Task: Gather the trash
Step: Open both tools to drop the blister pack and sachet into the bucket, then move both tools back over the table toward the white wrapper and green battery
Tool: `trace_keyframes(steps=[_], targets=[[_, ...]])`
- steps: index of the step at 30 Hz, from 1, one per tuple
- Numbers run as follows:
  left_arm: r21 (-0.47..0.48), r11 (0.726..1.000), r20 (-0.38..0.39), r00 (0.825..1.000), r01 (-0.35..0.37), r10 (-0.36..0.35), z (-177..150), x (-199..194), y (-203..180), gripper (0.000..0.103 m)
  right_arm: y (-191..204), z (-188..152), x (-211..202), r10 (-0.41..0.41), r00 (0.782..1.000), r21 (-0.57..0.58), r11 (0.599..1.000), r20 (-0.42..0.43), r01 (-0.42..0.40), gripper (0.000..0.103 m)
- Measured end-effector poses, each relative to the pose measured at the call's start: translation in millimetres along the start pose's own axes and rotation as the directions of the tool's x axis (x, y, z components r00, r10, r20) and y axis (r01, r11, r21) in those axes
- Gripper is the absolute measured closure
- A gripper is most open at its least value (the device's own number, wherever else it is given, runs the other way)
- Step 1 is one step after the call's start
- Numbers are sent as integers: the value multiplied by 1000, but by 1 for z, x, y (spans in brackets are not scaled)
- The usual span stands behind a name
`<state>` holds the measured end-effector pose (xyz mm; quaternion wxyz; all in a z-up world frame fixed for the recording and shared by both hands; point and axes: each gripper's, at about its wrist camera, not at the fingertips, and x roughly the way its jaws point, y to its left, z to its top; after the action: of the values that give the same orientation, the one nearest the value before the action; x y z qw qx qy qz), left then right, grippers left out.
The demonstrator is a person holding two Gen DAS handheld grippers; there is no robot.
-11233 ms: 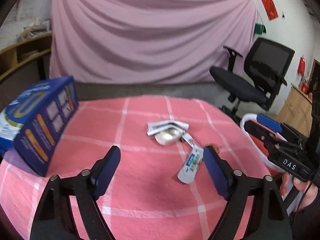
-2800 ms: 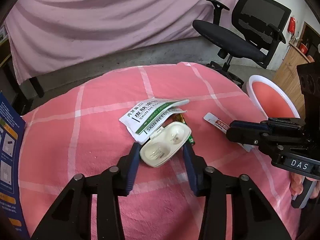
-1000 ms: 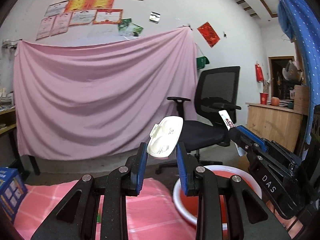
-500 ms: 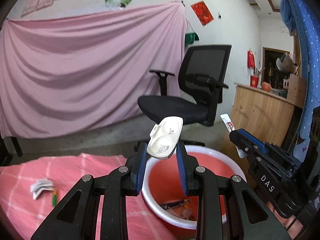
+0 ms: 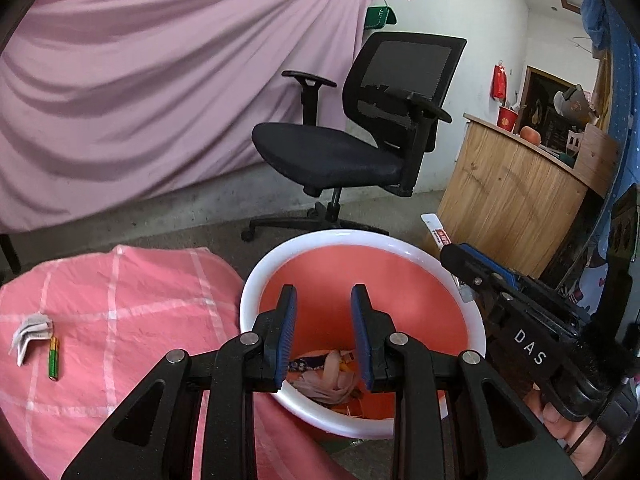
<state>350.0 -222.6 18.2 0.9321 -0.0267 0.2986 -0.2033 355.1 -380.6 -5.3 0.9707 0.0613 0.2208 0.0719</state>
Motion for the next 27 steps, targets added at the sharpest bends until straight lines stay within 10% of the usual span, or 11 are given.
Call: trace_keyframes(steps=[9,17,23,27], targets=[[-51,998,-7,1000,-26,26,-1,-9,14,79,-3,-2,9,-3,998,16,1000,-56,3,64],[-83,994,7,998,-69,70,0,-28,34,75,4,4,8,17,999,31,999,-35,-16,24],[-116,988,57,992,-104,112,0,-55,55,59,17,12,2,52,998,53,997,31,-54,0],[-158,974,120,976,-161,181,-1,-78,72,23,31,19,-4,72,993,55,995,91,-77,0]])
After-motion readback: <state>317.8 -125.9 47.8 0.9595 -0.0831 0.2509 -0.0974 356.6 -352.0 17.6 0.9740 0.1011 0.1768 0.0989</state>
